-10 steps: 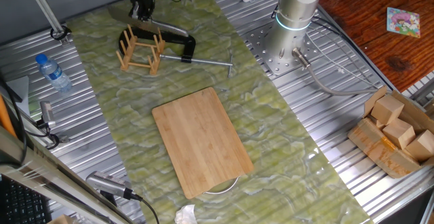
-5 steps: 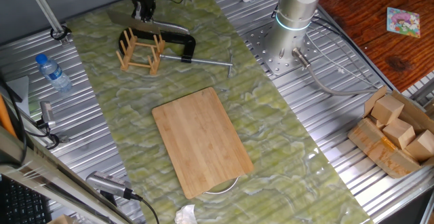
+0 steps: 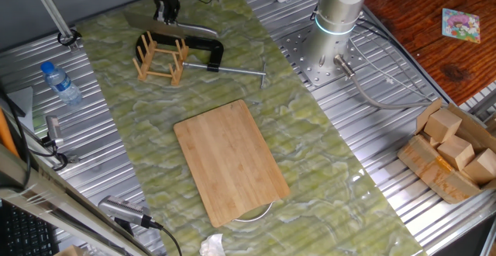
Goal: Put the knife on the knife rack
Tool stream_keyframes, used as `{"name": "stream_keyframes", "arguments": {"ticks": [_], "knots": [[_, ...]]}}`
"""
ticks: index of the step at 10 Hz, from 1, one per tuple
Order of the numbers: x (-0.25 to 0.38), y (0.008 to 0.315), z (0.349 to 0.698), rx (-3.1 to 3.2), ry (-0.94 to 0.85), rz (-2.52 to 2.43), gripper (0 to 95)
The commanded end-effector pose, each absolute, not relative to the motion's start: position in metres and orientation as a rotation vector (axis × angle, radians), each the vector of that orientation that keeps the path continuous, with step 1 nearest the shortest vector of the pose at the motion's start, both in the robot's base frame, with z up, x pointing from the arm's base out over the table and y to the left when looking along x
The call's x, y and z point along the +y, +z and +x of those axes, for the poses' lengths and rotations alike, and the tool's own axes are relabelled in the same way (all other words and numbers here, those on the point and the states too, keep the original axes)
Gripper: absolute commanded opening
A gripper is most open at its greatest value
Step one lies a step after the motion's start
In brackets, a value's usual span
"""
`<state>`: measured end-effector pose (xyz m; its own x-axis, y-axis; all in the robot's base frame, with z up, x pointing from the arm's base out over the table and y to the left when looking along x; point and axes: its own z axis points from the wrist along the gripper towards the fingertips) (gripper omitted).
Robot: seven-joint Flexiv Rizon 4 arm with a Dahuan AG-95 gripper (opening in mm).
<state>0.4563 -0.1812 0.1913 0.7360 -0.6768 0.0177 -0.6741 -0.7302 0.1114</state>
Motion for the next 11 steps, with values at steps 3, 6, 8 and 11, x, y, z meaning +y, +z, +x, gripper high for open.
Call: {"name": "stream_keyframes", "arguments": {"ticks": [3, 6, 8, 11], "knots": [[-0.183, 0.186, 0.457, -1.094, -0.026, 2.834, 0.0], [-0.185, 0.18, 0.458, -1.111, -0.02, 2.837, 0.0], [-0.186, 0.177, 0.457, -1.117, -0.015, 2.84, 0.0], [-0.185, 0.171, 0.456, -1.128, 0.009, 2.846, 0.0]]}}
